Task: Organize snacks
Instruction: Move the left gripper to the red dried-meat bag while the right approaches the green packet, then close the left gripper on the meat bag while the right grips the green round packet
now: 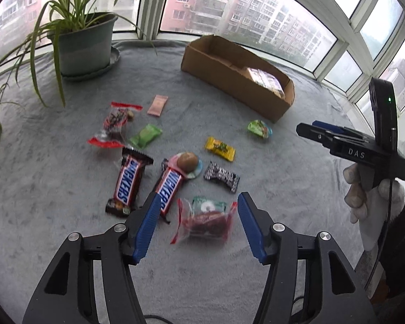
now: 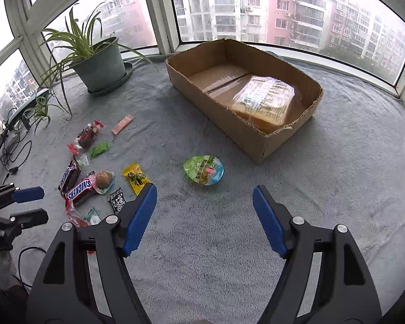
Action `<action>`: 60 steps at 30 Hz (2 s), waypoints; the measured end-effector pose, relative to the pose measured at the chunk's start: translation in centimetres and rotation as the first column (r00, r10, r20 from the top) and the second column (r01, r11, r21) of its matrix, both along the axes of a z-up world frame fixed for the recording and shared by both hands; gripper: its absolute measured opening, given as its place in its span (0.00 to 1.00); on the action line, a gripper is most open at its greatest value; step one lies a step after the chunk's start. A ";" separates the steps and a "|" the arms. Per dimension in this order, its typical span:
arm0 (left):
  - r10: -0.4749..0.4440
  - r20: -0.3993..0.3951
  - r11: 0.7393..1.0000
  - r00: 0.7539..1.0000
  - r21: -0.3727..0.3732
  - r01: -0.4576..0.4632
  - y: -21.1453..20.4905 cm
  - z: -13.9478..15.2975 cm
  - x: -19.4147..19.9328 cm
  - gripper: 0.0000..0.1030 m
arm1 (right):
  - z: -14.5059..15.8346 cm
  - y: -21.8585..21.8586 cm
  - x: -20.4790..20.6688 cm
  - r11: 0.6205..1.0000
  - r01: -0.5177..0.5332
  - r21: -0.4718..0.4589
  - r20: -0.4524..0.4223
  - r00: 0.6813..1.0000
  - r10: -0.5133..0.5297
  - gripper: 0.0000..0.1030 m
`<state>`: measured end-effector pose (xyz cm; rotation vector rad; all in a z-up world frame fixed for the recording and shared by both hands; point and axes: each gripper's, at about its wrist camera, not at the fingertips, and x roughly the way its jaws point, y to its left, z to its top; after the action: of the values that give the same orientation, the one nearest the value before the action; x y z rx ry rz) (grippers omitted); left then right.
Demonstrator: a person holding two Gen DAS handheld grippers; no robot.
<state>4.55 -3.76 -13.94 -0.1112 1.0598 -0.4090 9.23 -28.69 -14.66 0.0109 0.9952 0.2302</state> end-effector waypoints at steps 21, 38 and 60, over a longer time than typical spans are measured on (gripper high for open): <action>-0.041 0.013 0.978 0.999 0.203 0.038 -3.4 -4.5 -1.3 0.68 | -4.5 2.8 5.2 0.994 0.010 -0.106 -0.019 1.000 -0.012 0.74; -0.039 0.088 0.984 0.995 0.179 0.023 -3.2 -4.8 -1.3 0.57 | -6.0 3.6 5.8 0.994 -0.020 -0.108 -0.050 0.999 0.015 0.61; 0.032 0.092 0.994 0.995 0.103 -0.042 -0.8 -3.7 -1.5 0.47 | -5.2 2.7 4.6 0.999 -0.035 -0.026 -0.012 0.999 0.035 0.38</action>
<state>3.06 -4.51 -17.60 -0.0189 0.9866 -0.3212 13.86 -25.97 -19.88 -0.0288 1.0108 0.2492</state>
